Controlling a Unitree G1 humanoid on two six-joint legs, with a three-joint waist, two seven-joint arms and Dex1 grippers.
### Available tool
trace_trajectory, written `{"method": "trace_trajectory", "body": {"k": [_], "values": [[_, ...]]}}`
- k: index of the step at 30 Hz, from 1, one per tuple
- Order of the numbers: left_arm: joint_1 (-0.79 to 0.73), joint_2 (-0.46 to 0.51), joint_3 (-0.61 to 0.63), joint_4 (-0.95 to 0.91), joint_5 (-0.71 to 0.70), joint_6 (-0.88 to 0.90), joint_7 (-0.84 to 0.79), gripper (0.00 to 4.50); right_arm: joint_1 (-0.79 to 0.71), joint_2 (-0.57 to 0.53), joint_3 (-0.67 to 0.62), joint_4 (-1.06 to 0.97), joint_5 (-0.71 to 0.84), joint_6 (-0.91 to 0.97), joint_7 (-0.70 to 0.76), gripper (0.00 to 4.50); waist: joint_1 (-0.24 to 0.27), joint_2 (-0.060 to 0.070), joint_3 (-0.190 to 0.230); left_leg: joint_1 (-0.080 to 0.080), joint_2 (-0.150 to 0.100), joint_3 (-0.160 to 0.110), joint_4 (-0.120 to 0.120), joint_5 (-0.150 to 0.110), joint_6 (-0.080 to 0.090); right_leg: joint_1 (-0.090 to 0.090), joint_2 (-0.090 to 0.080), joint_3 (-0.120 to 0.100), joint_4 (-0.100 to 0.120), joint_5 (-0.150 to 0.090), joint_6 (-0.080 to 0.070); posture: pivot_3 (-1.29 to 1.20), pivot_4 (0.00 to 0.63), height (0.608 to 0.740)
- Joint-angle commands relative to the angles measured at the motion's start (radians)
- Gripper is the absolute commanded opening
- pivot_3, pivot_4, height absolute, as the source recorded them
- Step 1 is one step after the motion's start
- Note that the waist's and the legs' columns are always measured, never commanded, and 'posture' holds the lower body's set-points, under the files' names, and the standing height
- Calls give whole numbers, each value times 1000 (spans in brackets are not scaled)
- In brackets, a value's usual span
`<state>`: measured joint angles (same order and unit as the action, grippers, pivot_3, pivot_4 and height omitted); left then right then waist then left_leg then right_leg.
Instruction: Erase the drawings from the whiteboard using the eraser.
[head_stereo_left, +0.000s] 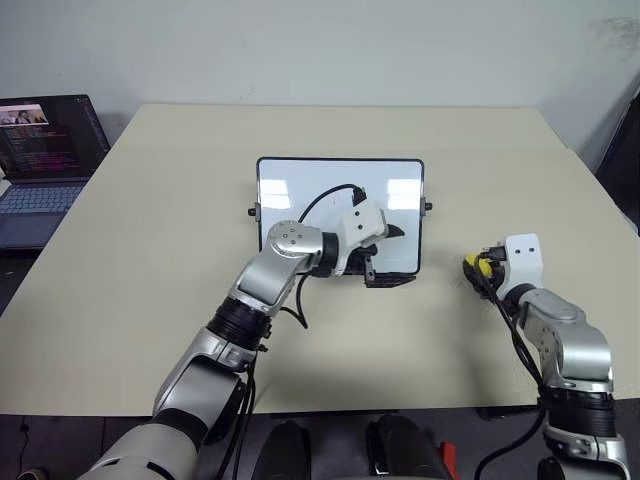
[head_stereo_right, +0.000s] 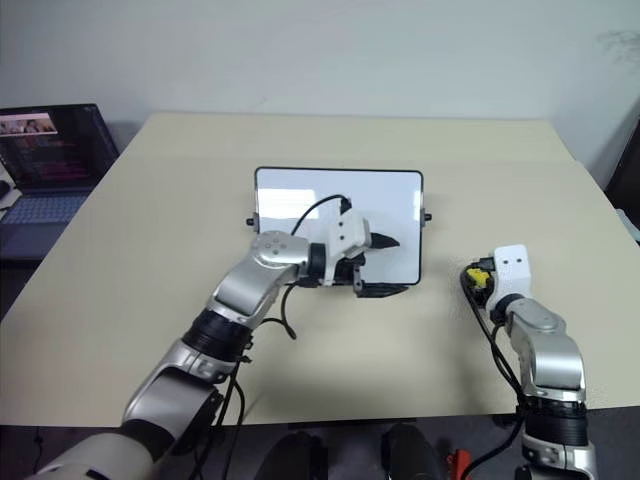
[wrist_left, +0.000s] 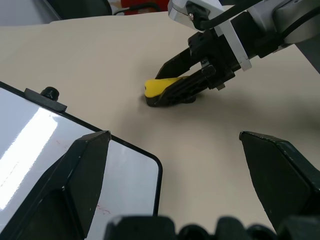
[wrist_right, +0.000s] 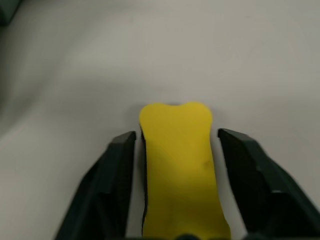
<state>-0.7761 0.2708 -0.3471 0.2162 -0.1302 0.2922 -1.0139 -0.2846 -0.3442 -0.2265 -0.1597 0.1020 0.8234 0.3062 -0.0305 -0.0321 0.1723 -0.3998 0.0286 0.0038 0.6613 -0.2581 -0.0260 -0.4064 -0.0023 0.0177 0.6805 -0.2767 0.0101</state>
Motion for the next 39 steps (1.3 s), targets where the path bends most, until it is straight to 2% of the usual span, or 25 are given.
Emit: {"method": "trace_trajectory", "body": {"k": [1,2,6,9,12,16,19,21,28,34,39], "values": [[2,5,19,-24,4,-15,11,4500,-19,-14,-26,-5,22,-33,-7,4084,0,0,0,0,0,0,0,0,0,0,0,0,0,0,0,0,150,740],[7,11,25,-27,3,-12,14,4500,-21,-13,-30,-5,27,-40,-8,4449,1,0,0,0,0,0,0,0,0,0,0,0,0,0,0,0,150,740],[45,43,84,-68,-28,26,46,4500,-9,-10,-46,-81,64,-57,-1,4479,0,0,0,0,1,0,0,0,0,0,0,0,0,0,0,0,150,740],[119,63,208,-156,-97,90,121,4500,40,24,-64,-251,120,-61,-5,4479,-2,2,1,0,2,-1,-1,0,0,-1,0,0,0,0,0,0,150,740],[258,67,336,-313,-162,164,228,4500,135,51,-18,-440,106,-127,-28,4479,-1,2,1,0,4,-2,-1,0,0,-1,0,-1,0,-1,1,0,150,740],[472,57,424,-508,-177,212,361,4500,289,121,56,-578,87,-225,-67,4479,0,2,0,0,4,-2,-1,-1,-2,0,-5,-1,0,-2,2,0,150,740],[623,10,496,-598,-176,168,471,4500,451,202,138,-551,54,-415,-82,4479,5,1,-1,0,2,-1,0,-1,-3,1,-8,-1,0,-2,2,0,150,740],[684,-24,541,-603,-145,107,555,4500,549,234,173,-512,75,-528,-42,4479,10,0,-1,1,1,-2,0,-1,-2,2,-10,-2,0,-2,3,0,150,740],[797,-82,595,-569,-62,-50,729,4500,619,289,127,-329,83,-799,-55,4479,9,-1,-2,5,1,1,1,0,-1,5,-11,0,0,-3,6,0,150,740],[811,-111,548,-592,-49,-71,780,4500,621,245,63,-279,121,-854,-32,4479,13,-1,-2,5,1,1,1,0,-1,5,-10,-1,0,-3,5,0,150,740],[846,-111,555,-586,-44,-68,809,4500,691,250,86,-329,111,-854,-50,4479,14,0,-2,4,1,1,0,0,-1,4,-9,0,0,-4,5,0,150,740]]}}
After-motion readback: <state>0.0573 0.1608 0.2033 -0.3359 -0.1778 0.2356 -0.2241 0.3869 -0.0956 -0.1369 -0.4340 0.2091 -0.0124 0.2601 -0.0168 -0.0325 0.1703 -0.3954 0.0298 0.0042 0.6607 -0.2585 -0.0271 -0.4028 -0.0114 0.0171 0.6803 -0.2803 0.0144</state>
